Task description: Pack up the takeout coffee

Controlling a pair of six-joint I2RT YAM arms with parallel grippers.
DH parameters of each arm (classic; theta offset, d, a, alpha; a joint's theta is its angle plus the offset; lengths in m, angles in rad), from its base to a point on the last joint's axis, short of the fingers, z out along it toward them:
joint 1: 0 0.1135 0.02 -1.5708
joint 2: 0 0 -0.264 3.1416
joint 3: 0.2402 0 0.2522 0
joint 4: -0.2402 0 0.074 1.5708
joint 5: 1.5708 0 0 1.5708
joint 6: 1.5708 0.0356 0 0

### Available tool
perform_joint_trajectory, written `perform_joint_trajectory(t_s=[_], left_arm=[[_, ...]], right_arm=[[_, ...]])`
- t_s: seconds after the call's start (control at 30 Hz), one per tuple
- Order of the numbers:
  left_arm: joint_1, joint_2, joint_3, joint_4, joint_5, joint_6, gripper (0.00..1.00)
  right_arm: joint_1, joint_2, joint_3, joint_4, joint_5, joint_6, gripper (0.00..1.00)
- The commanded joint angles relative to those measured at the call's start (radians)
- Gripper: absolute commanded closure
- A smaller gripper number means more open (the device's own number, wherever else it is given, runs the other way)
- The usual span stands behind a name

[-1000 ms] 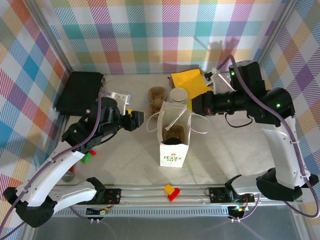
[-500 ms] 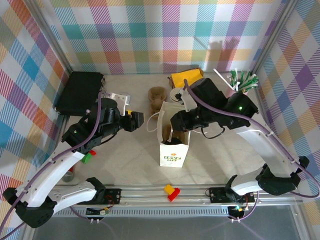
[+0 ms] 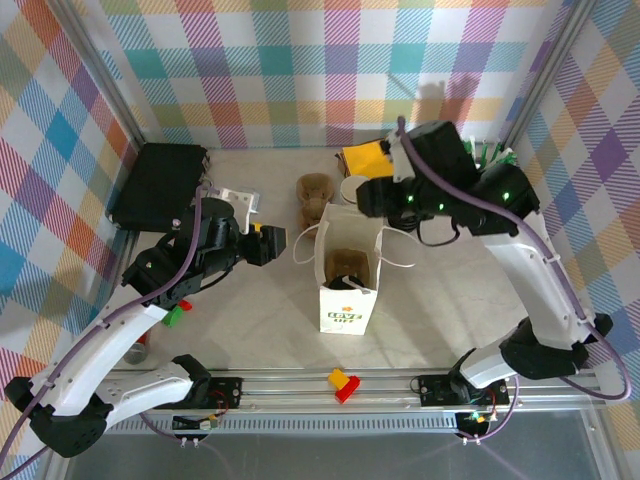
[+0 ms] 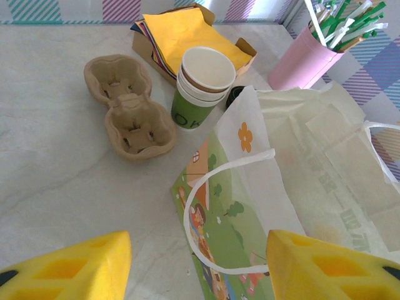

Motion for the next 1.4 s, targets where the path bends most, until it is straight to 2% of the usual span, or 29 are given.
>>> perform_joint_trajectory(t_s=[0.0,0.17,0.27,0.5,0.6,0.87,1.1,1.37], left_arm=[[0.008,-0.012,-0.005,-0.007,-0.010,-0.009,0.41],[0.008,-0.014,-0.010,-0.013,-0.004,-0.009,0.41],[0.008,-0.014,-0.017,-0.013,-0.001,-0.010,0.41],[0.008,-0.020,-0.039,0.003,0.020,-0.024,0.41],[0.008,-0.024,-0.046,0.007,0.022,-0.031,0.41],[0.008,-0.041,-0.056,0.007,0.024,-0.044,0.42],[0.008,-0.049,-0.061,0.007,0.026,-0.048,0.42],[0.008,-0.051,-0.067,0.007,0.025,-0.048,0.42]], right_arm=[[-0.056,0.060,0.074,-0.068,-0.086,-0.049,0.48],[-0.039,0.043,0.078,-0.133,-0.228,-0.036,0.50],[0.054,-0.013,-0.005,-0.165,-0.205,-0.007,0.48],[0.234,-0.087,-0.143,-0.293,-0.053,0.209,0.43],[0.276,-0.111,-0.203,-0.254,-0.108,0.248,0.43],[0.336,-0.125,-0.265,-0.195,-0.159,0.311,0.48],[0.351,-0.100,-0.258,-0.225,-0.137,0.320,0.61],[0.351,-0.073,-0.223,-0.291,-0.115,0.316,0.62]])
